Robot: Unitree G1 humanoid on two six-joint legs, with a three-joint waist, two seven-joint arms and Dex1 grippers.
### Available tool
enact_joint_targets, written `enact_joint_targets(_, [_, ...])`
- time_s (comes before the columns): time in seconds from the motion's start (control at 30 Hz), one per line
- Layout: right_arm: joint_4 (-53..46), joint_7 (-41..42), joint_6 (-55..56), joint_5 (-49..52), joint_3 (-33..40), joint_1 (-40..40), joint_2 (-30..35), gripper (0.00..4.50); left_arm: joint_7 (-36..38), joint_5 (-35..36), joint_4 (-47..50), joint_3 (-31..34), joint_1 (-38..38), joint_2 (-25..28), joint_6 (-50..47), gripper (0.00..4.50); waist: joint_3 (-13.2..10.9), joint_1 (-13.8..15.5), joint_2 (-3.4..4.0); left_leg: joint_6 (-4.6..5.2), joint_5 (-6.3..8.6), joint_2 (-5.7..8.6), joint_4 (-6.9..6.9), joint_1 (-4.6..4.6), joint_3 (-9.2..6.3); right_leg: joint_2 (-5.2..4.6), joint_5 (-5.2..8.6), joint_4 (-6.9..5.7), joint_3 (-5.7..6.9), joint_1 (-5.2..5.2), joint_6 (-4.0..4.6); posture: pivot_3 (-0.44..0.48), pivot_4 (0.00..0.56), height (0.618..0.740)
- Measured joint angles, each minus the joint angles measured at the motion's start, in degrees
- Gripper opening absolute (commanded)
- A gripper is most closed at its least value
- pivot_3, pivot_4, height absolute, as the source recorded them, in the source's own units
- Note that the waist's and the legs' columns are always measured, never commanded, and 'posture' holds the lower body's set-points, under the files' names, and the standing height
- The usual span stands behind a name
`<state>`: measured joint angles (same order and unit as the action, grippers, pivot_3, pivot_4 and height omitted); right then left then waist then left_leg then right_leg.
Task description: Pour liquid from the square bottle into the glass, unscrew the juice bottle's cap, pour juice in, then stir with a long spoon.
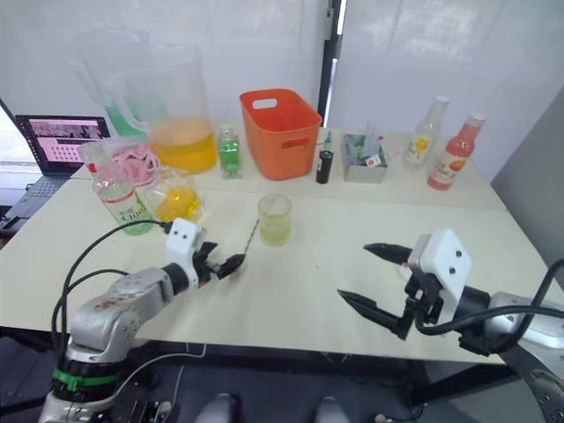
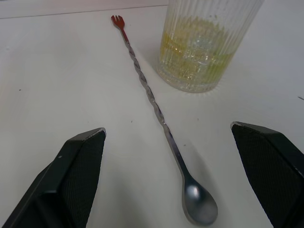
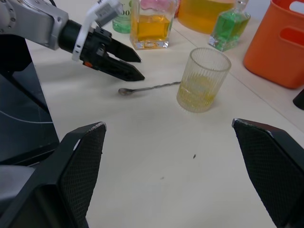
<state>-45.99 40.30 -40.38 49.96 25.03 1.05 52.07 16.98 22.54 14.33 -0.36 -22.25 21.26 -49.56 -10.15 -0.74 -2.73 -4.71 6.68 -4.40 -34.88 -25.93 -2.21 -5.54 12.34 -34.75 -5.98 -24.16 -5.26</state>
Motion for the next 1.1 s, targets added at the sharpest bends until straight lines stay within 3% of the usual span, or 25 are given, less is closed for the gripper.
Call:
enact_joint_targets(0.23, [-0.3, -2.9, -1.5, 1.0, -1.9, -2.6, 0.5, 4.50, -4.7, -5.7, -6.5, -5.3, -4.4, -5.2, -1.9, 4.47, 0.0, 0.1, 0.00, 0.02, -0.01, 0.01, 0.00, 0.02, -0.05, 0.03, 0.04, -0.17, 0.00, -0.03, -0.07, 0.000, 0.150, 0.717])
enact_joint_targets(0.33, [-0.8, -3.4, -1.5, 1.5, -1.9, -2.7, 0.6, 4.50, -6.0, -7.8, -7.5, -6.1, -5.1, -6.2, -1.6, 3.67, 0.0, 0.1, 0.01, 0.01, -0.01, 0.01, -0.02, 0.06, -0.06, 0.03, 0.04, -0.17, 0.00, 0.01, -0.07, 0.000, 0.150, 0.717])
enact_joint_targets(0.7, [0.4, -5.6, -2.3, 2.9, -1.9, -3.9, 1.5, 4.50, -3.4, -12.9, -15.5, -5.5, -6.4, -4.3, 8.1, 0.04, 0.0, -0.1, 0.04, 0.00, 0.00, 0.02, 0.00, 0.09, -0.06, 0.02, 0.04, -0.19, 0.00, 0.01, -0.07, 0.000, 0.150, 0.717])
enact_joint_targets(1.1, [4.3, -3.6, -3.6, 5.6, -4.3, -6.7, 1.0, 4.50, 11.1, -11.0, -10.8, 1.9, 5.9, 13.1, 16.8, 0.04, 0.0, -2.2, 0.06, -0.01, 0.01, -0.05, 0.19, 0.35, -0.04, 0.04, 0.06, -0.26, -0.01, -0.01, -0.03, 0.000, 0.150, 0.717])
